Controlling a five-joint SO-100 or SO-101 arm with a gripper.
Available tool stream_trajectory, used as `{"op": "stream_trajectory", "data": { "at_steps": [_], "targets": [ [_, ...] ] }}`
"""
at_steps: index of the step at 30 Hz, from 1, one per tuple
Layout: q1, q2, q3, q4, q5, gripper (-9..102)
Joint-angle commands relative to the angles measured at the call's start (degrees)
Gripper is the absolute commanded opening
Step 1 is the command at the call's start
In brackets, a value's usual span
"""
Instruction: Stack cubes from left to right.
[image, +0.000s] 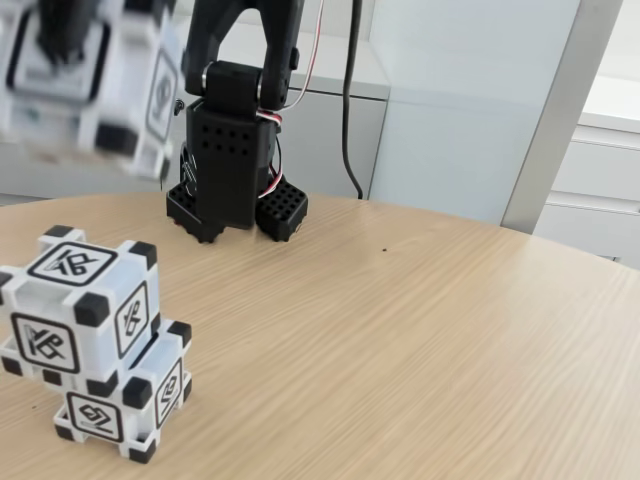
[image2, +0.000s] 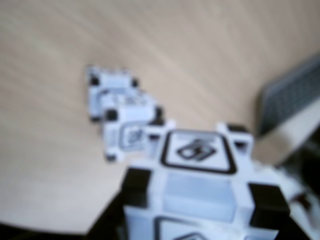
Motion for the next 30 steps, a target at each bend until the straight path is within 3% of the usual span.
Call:
{"op": "stream_trajectory", "data": {
  "at_steps": [1,6,15,30],
  "targets": [
    [0.53,-0.62,-2.72,-0.26,1.32,0],
    [0.53,-1.76,-2.11,0.09,2.37,0],
    [0.53,-2.02,-2.55,9.40,2.20,0],
    [5.98,-8.00,-1.58,9.49,2.20,0]
  ]
}}
